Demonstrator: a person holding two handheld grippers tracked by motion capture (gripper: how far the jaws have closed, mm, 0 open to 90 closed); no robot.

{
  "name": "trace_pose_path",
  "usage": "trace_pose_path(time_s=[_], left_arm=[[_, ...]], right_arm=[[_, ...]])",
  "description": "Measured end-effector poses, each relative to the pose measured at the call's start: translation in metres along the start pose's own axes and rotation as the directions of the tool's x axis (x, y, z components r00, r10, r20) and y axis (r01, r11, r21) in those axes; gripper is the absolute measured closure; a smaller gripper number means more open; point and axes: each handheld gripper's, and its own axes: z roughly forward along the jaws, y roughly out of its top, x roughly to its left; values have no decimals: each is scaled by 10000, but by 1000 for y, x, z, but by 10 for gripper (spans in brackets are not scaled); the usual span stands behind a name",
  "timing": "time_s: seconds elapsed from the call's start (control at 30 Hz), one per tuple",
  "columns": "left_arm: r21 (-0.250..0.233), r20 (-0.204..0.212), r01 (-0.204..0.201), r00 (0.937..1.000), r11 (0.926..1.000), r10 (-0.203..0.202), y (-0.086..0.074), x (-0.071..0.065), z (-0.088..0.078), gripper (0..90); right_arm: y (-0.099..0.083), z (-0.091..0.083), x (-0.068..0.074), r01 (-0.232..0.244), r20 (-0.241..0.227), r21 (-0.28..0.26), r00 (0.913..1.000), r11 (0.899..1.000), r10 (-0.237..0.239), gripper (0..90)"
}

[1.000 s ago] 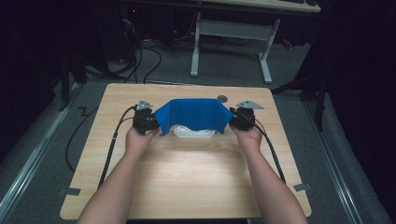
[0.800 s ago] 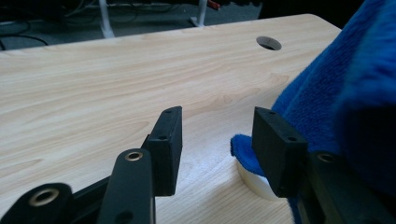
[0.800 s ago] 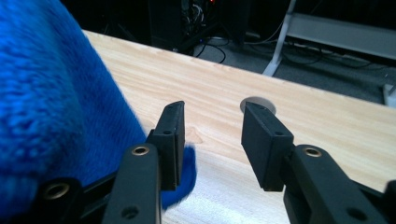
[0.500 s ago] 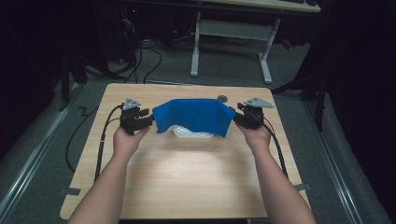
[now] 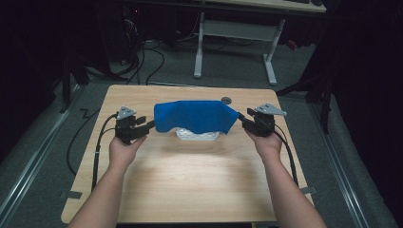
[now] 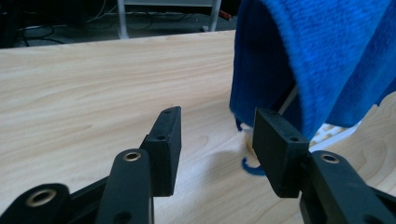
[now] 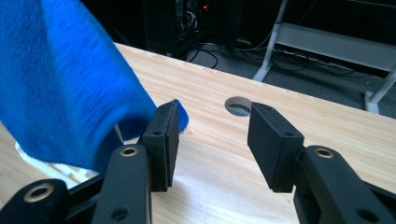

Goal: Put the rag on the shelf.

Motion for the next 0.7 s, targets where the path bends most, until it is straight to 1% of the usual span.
trace_pose_path(time_s=[0.07, 0.1, 0.17, 0.2, 0.23, 0.27, 0.3, 0.33, 0.4, 0.43, 0.5, 0.53, 0.57, 0.6, 0.63, 0.67, 0.7], left_arm=[[-55, 83, 180, 9998, 9998, -180, -5, 2, -4, 528], [-9, 61, 199, 9998, 9998, -199, -6, 2, -6, 528], [-58, 47, 127, 9999, 9999, -127, -9, 2, -10, 527], [-63, 66, 94, 9999, 9999, -93, -11, 1, -13, 526], [-74, 65, 53, 10000, 10000, -53, -13, 0, -16, 523], [-68, 61, 29, 10000, 10000, -29, -14, -1, -19, 518], [-90, 75, 7, 10000, 10000, -6, -16, -2, -23, 516], [-133, 136, -1, 9999, 9999, 2, -18, -4, -27, 510], [-177, 180, -81, 9998, 9998, 84, -24, -8, -36, 503], [-202, 155, -164, 9997, 9997, 167, -27, -11, -41, 495], [-200, 221, -278, 9994, 9994, 283, -34, -16, -50, 484], [-217, 318, -261, 9991, 9994, 268, -39, -18, -55, 481], [-244, 468, -165, 9988, 9996, 177, -44, -21, -60, 476], [-289, 606, -114, 9981, 9995, 131, -49, -24, -64, 475], [-258, 724, -95, 9973, 9996, 113, -54, -27, -69, 470], [-191, 858, -126, 9962, 9997, 142, -61, -32, -73, 463], [-109, 900, -185, 9958, 9998, 194, -65, -35, -76, 461]], right_arm=[[-4, -6, -1, -2, 56, -192, 10000, 9998, 3, 539], [-5, -8, -2, 19, 43, -136, 10000, 9999, -18, 536], [-8, -12, -2, 64, 48, -2, 10000, 10000, -64, 529], [-9, -15, -2, 105, 20, -40, 9999, 9999, -105, 528], [-11, -19, -2, 148, 47, -190, 9999, 9997, -147, 529], [-13, -22, -2, 161, 65, -191, 9999, 9997, -160, 521], [-14, -26, -1, 177, 52, -58, 9998, 9998, -177, 511], [-15, -30, 0, 245, 31, -45, 9997, 9997, -244, 504], [-19, -40, 3, 310, -42, -360, 9995, 9989, -312, 501], [-21, -46, 5, 315, -85, -352, 9995, 9989, -318, 494], [-26, -56, 11, 550, -137, -360, 9984, 9978, -555, 483], [-28, -60, 14, 739, -200, -189, 9970, 9971, -742, 469], [-30, -65, 18, 800, -258, -132, 9964, 9967, -803, 466], [-34, -71, 22, 857, -356, -274, 9956, 9959, -866, 466], [-37, -76, 26, 868, -449, -281, 9951, 9958, -880, 464], [-40, -81, 30, 913, -566, -249, 9941, 9955, -926, 460], [-44, -86, 35, 986, -691, -138, 9927, 9950, -993, 455]])
